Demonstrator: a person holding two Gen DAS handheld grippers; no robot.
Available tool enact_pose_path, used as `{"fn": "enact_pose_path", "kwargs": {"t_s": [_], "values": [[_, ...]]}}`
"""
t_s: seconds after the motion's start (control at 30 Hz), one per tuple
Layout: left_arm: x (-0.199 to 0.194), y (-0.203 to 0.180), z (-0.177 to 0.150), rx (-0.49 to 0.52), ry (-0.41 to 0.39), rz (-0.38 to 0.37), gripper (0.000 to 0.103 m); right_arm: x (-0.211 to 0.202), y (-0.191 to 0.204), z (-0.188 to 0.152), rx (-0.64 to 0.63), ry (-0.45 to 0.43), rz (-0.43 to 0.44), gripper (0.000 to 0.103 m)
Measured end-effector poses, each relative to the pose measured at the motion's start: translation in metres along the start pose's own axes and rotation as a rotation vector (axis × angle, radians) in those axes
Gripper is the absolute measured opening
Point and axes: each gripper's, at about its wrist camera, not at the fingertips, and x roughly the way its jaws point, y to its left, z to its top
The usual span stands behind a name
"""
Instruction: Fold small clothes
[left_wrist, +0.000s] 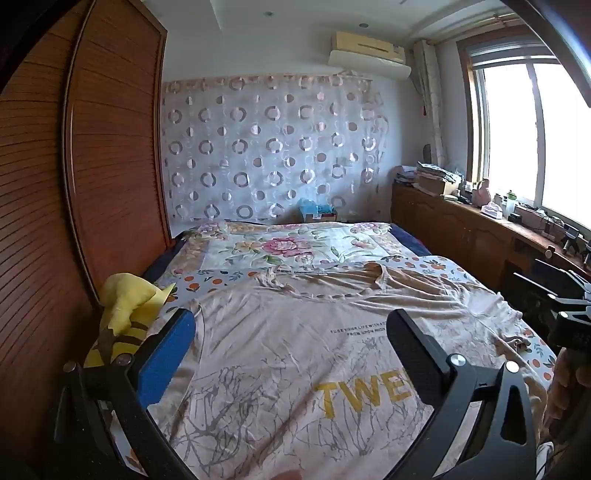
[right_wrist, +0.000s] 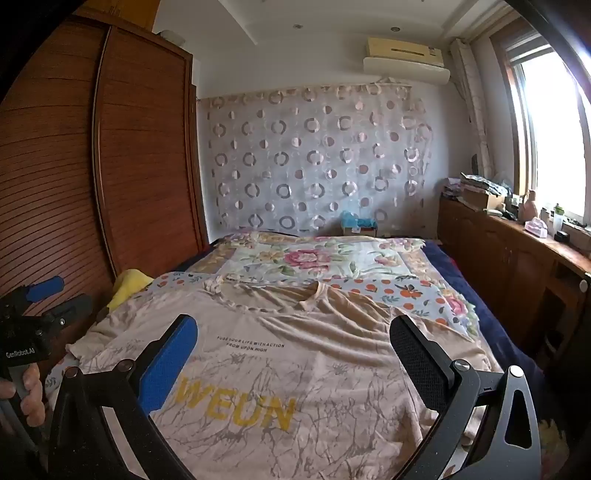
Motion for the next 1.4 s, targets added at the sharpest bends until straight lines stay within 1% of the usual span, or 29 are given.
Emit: {"fn": "enact_pose_path", "kwargs": {"t_s": [0.47,1.13,1.4], "values": [[0.0003,-0.0020,0.0004,-0.004,-0.001,-0.002,0.103,0.0028,-0.0009,-0.0003,-0.008,0.012,0.000,0.103],[0.0008,-0.0006,-0.0001,-0.007,-0.005,-0.002,0.103,0.0004,-0.0007,0.0014,-0.004,0.007,-0.001,0.103],[-0.0022,0.0038,0.0063,-0.006,-0.010,-0.005,0.103,0.0003,-0.0013,0.0009,-0.003,0.006,-0.002,0.103]]}}
